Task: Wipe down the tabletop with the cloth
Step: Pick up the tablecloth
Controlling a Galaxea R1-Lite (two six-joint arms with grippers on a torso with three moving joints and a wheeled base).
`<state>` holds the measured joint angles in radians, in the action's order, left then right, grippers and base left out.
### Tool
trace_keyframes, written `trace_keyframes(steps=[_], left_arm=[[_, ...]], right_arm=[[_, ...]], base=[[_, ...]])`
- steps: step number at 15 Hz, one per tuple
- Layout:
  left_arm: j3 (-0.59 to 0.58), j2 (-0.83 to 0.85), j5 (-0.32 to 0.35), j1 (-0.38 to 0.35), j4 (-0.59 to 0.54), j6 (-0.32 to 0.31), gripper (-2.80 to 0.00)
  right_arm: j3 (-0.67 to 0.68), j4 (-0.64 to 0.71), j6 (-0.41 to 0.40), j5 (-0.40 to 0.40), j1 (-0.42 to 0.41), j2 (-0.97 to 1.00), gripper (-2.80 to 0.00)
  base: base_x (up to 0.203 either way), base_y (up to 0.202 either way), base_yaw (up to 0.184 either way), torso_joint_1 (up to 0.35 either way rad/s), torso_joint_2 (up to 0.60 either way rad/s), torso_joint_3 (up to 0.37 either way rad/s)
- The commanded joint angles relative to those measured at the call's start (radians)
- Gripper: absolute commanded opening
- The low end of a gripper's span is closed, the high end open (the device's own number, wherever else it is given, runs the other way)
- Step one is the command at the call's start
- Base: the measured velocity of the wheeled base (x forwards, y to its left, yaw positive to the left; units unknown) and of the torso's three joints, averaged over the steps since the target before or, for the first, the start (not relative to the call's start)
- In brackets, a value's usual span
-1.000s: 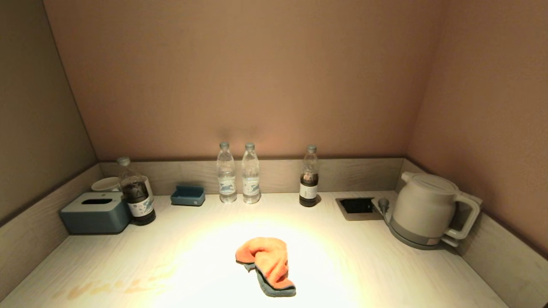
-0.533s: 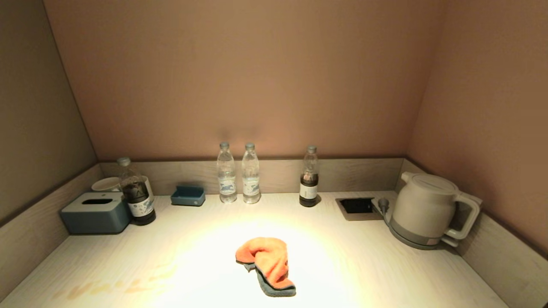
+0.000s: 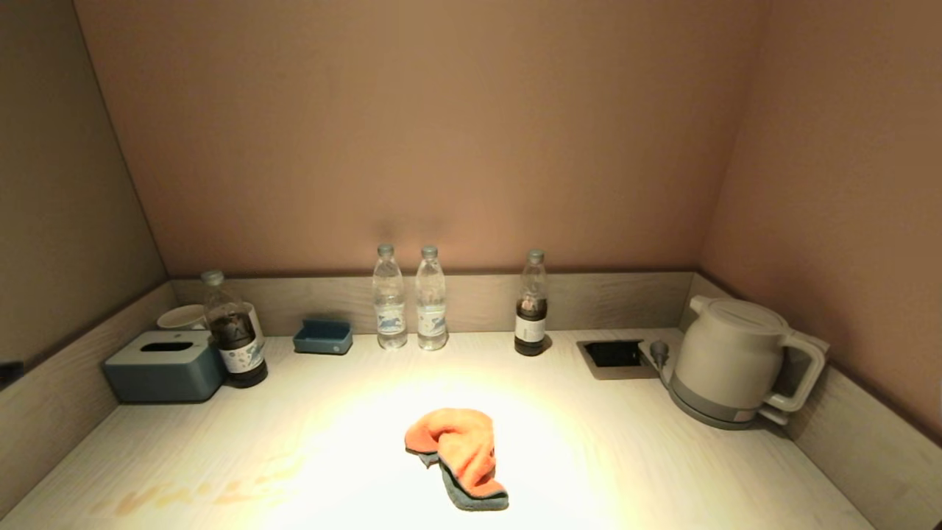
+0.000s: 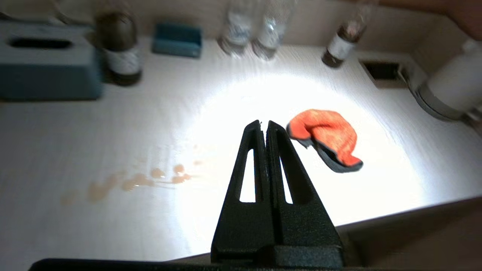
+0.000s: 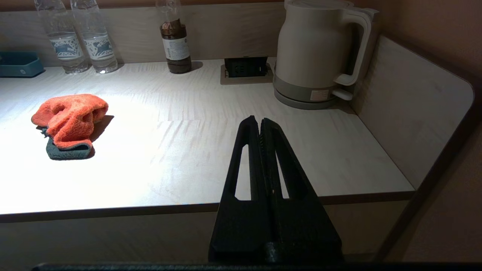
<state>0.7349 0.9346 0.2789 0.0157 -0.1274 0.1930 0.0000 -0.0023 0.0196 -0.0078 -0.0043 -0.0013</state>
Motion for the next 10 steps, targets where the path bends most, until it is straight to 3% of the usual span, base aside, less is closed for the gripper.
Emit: trace_keyframes(steps=[1, 4, 7, 10], left_arm=[[0.080, 0.355, 0.142, 0.003, -0.002, 0.026, -2.80], [0.159, 0.483, 0.298, 0.013, -0.003, 0.051, -2.80], [0.238, 0.734, 0.434, 0.061, -0.004, 0.056, -2.80], [0.342, 0.877, 0.496, 0.135, -0.005, 0.062, -2.80]], right_arm=[[0.000, -0.001, -0.001, 0.000, 0.000, 0.001, -2.80], [0.000, -0.001, 0.000, 0.000, 0.000, 0.001, -2.80], [0.000, -0.001, -0.001, 0.000, 0.000, 0.001, -2.80], [0.000, -0.001, 0.000, 0.000, 0.000, 0.001, -2.80]], base=[[0.000, 0.000, 0.000, 0.000, 0.00, 0.000], [0.000, 0.000, 0.000, 0.000, 0.00, 0.000], [0.000, 0.000, 0.000, 0.000, 0.00, 0.000], [0.000, 0.000, 0.000, 0.000, 0.00, 0.000]])
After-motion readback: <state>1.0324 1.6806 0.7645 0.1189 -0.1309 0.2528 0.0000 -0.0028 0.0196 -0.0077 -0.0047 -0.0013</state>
